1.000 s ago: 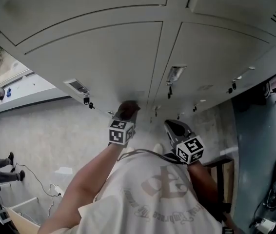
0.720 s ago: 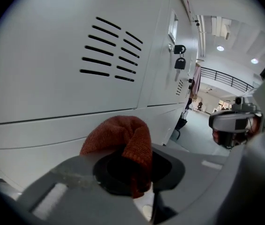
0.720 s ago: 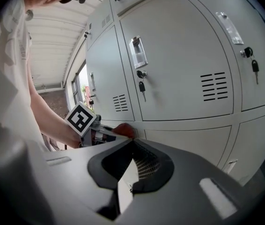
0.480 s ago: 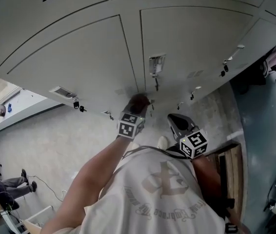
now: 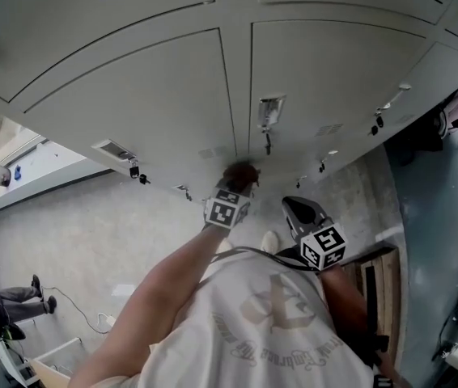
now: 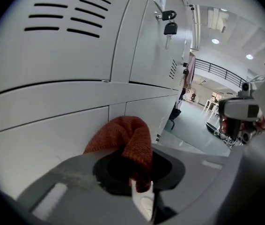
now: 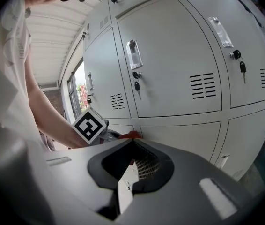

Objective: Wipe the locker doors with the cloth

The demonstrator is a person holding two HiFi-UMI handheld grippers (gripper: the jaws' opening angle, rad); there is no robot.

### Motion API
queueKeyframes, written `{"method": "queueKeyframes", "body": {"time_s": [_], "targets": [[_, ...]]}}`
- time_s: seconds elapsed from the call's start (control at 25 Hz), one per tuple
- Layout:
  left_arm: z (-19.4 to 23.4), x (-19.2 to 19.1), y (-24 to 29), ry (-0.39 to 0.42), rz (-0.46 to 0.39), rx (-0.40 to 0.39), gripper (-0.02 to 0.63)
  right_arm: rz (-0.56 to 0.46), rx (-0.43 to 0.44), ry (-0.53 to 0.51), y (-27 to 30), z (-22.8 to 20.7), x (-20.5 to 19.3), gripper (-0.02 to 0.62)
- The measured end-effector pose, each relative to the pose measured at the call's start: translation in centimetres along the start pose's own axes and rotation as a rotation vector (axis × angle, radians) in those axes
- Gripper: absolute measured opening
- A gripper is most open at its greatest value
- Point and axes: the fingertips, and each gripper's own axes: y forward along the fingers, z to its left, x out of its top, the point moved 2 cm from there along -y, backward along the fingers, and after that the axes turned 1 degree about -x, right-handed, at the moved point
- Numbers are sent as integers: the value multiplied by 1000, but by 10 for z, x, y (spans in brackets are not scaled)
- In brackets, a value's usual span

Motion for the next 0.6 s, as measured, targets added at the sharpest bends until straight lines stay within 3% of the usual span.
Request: {"method": "queueKeyframes", "body": {"time_s": [0.6], "targets": [[63, -19, -45, -105, -51, 140, 52, 36, 28, -8, 14, 32, -5, 8]]}}
